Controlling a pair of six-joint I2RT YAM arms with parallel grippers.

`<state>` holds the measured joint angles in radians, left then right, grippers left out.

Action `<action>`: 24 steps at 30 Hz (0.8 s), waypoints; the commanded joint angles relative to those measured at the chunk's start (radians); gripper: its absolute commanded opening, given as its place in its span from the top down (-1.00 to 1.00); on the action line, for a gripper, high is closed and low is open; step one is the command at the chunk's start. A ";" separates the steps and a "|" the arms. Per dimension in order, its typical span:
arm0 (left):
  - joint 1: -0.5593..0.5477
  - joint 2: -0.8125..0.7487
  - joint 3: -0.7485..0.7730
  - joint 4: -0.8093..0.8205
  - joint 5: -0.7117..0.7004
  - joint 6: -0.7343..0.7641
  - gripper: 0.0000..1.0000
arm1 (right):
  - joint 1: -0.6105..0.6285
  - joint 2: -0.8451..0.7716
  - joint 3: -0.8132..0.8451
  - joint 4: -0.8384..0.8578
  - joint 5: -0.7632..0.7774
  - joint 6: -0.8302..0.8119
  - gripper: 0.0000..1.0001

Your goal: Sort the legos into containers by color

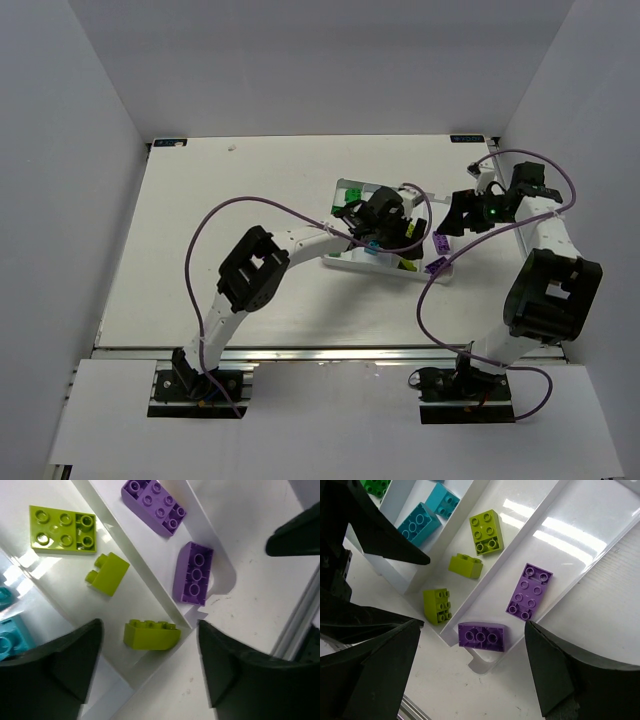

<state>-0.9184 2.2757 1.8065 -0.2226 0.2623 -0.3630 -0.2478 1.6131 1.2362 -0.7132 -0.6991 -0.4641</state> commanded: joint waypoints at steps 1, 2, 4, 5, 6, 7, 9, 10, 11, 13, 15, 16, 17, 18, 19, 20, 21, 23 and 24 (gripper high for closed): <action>-0.002 -0.155 0.014 -0.027 -0.095 0.018 -0.88 | -0.005 -0.080 0.014 -0.037 -0.028 -0.065 -0.79; -0.002 -0.180 0.005 -0.040 -0.125 0.036 -0.96 | -0.005 -0.099 0.013 -0.031 -0.022 -0.083 -0.79; 0.001 -0.269 -0.051 -0.057 -0.188 0.048 -0.96 | -0.005 -0.171 -0.012 0.018 -0.013 -0.097 -0.79; 0.003 -0.304 -0.079 -0.055 -0.242 0.058 -0.96 | -0.005 -0.203 -0.026 0.047 0.004 -0.097 -0.79; 0.009 -0.339 -0.111 -0.047 -0.261 0.059 -0.96 | -0.005 -0.231 -0.041 0.113 0.018 -0.076 -0.79; 0.013 -0.375 -0.178 -0.043 -0.294 0.059 -0.96 | -0.005 -0.269 -0.052 0.132 0.027 -0.070 -0.79; 0.032 -0.484 -0.249 -0.023 -0.331 0.047 -0.96 | -0.005 -0.263 -0.015 0.136 0.042 -0.012 -0.79; 0.039 -0.519 -0.283 -0.014 -0.337 0.038 -0.96 | -0.005 -0.254 -0.003 0.138 0.052 0.007 -0.79; 0.049 -0.594 -0.356 -0.001 -0.342 0.020 -0.96 | -0.005 -0.252 0.020 0.126 0.018 -0.001 -0.79; 0.075 -0.666 -0.427 0.025 -0.357 -0.005 -0.96 | -0.005 -0.271 0.042 0.081 -0.069 -0.082 -0.79; 0.095 -0.771 -0.522 0.045 -0.380 -0.036 -0.96 | -0.005 -0.294 0.042 0.090 -0.108 -0.090 -0.79; 0.114 -0.803 -0.551 0.046 -0.385 -0.043 -0.96 | -0.005 -0.303 0.046 0.096 -0.135 -0.071 -0.79; 0.127 -0.833 -0.599 0.048 -0.393 -0.059 -0.96 | -0.005 -0.302 0.054 0.098 -0.143 -0.055 -0.79; 0.137 -0.888 -0.620 0.048 -0.402 -0.066 -0.96 | -0.005 -0.300 0.055 0.107 -0.140 -0.027 -0.79; 0.162 -0.913 -0.639 0.046 -0.405 -0.074 -0.96 | -0.005 -0.305 0.049 0.133 -0.117 0.064 -0.79; 0.186 -0.961 -0.673 0.040 -0.408 -0.088 -0.96 | -0.007 -0.309 0.039 0.173 -0.106 0.100 -0.79; 0.197 -0.982 -0.687 0.035 -0.408 -0.093 -0.96 | -0.005 -0.309 0.040 0.172 -0.103 0.111 -0.79; 0.214 -1.019 -0.708 0.020 -0.420 -0.097 -0.96 | -0.005 -0.324 0.032 0.167 -0.089 0.131 -0.79; 0.226 -1.050 -0.719 0.002 -0.429 -0.099 -0.96 | -0.007 -0.332 0.026 0.178 -0.079 0.146 -0.79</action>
<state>-0.7136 1.3022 1.1133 -0.1902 -0.1314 -0.4328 -0.2485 1.3262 1.2423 -0.5922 -0.7757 -0.4000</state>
